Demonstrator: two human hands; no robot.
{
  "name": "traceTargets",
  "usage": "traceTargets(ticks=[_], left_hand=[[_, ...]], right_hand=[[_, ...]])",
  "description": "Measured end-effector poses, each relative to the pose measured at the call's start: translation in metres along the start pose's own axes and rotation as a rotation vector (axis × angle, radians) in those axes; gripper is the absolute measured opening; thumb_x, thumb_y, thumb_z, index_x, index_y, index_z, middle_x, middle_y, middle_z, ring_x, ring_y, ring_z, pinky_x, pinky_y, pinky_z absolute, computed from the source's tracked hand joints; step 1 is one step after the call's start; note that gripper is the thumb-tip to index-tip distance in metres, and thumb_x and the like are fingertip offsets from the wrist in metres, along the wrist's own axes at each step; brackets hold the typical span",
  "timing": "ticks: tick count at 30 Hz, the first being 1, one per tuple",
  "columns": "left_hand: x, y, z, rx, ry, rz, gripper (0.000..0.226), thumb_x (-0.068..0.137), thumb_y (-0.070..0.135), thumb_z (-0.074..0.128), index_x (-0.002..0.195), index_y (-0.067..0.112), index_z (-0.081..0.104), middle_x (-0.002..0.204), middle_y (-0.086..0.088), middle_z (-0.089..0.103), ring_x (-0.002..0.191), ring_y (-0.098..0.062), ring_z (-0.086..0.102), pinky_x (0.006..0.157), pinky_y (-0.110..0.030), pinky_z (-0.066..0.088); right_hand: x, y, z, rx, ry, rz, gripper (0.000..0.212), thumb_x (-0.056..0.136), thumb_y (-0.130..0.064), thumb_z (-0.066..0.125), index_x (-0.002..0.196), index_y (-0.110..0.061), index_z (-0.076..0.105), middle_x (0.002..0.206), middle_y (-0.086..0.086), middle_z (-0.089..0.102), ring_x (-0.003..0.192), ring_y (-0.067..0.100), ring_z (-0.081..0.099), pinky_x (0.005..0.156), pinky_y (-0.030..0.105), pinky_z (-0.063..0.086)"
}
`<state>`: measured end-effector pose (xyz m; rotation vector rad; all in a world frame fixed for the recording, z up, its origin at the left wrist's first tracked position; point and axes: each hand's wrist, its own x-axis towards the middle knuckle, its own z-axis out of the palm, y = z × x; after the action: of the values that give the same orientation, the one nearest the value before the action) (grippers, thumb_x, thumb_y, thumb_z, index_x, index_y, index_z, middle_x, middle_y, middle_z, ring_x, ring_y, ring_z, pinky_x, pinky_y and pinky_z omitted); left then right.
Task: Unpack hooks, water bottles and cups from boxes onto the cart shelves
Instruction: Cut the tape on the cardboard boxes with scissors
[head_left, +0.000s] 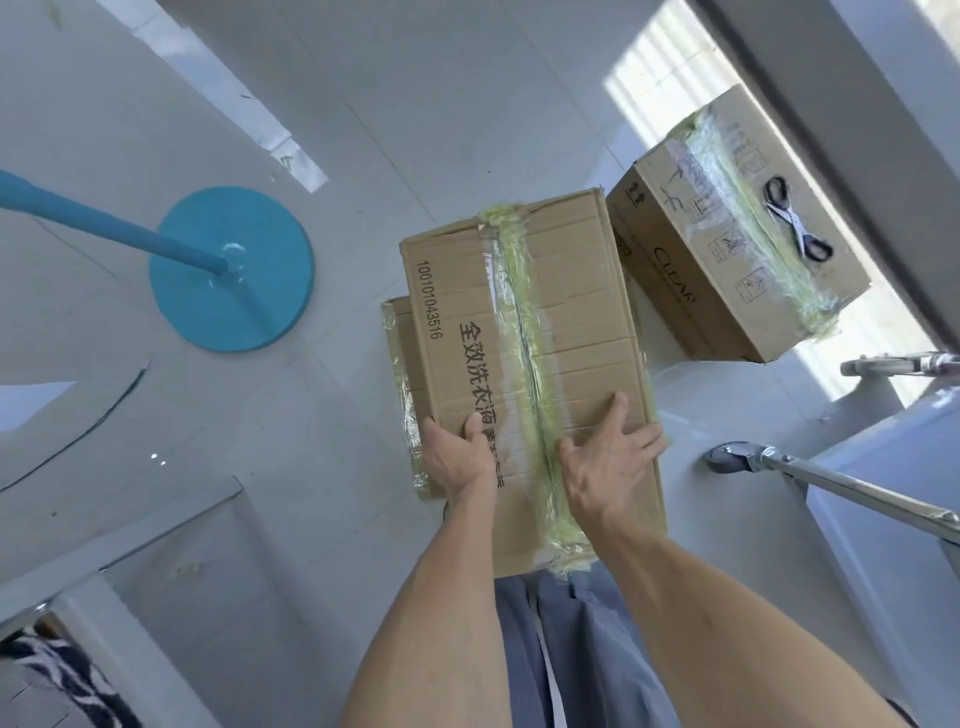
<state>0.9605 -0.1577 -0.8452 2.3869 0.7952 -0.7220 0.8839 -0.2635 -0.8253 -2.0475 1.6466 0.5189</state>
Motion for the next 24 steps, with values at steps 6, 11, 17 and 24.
traceTargets(ticks=[6, 11, 17, 24], left_hand=[[0.023, -0.008, -0.023, -0.077, 0.092, 0.106, 0.048, 0.092, 0.03, 0.066, 0.128, 0.001, 0.053, 0.12, -0.018, 0.064, 0.115, -0.036, 0.055, 0.096, -0.043, 0.043], [0.045, 0.0, -0.054, -0.161, 0.195, 0.15, 0.039, 0.094, 0.024, 0.063, 0.127, 0.004, 0.057, 0.116, -0.014, 0.067, 0.111, -0.033, 0.058, 0.097, -0.043, 0.046], [0.064, -0.012, -0.105, -0.209, 0.228, 0.128, 0.035, 0.097, 0.016, 0.055, 0.126, -0.002, 0.049, 0.111, -0.025, 0.065, 0.103, -0.039, 0.06, 0.084, -0.04, 0.045], [0.042, 0.023, -0.086, 0.104, -0.171, 0.327, 0.065, 0.082, 0.009, 0.056, 0.144, 0.012, 0.037, 0.146, -0.01, 0.046, 0.133, -0.032, 0.045, 0.105, -0.042, 0.041]], right_hand=[[-0.024, -0.021, 0.016, -0.028, 0.092, -0.118, 0.056, 0.08, -0.022, 0.077, 0.116, -0.022, 0.034, 0.145, 0.033, 0.019, 0.135, 0.049, 0.019, 0.105, 0.052, 0.039], [-0.038, -0.047, 0.007, 0.052, 0.097, -0.239, 0.042, 0.085, -0.018, 0.073, 0.107, -0.019, 0.037, 0.146, 0.031, 0.02, 0.137, 0.044, 0.02, 0.106, 0.051, 0.039], [-0.042, -0.121, -0.005, 0.046, 0.061, -0.516, 0.031, 0.081, 0.007, 0.056, 0.1, -0.012, 0.04, 0.152, 0.026, 0.016, 0.141, 0.041, 0.014, 0.109, 0.043, 0.033], [-0.035, -0.127, -0.01, -0.201, 0.026, -0.466, 0.032, 0.09, 0.002, 0.046, 0.12, -0.005, 0.047, 0.159, 0.03, 0.007, 0.149, 0.042, 0.004, 0.117, 0.052, 0.02]])
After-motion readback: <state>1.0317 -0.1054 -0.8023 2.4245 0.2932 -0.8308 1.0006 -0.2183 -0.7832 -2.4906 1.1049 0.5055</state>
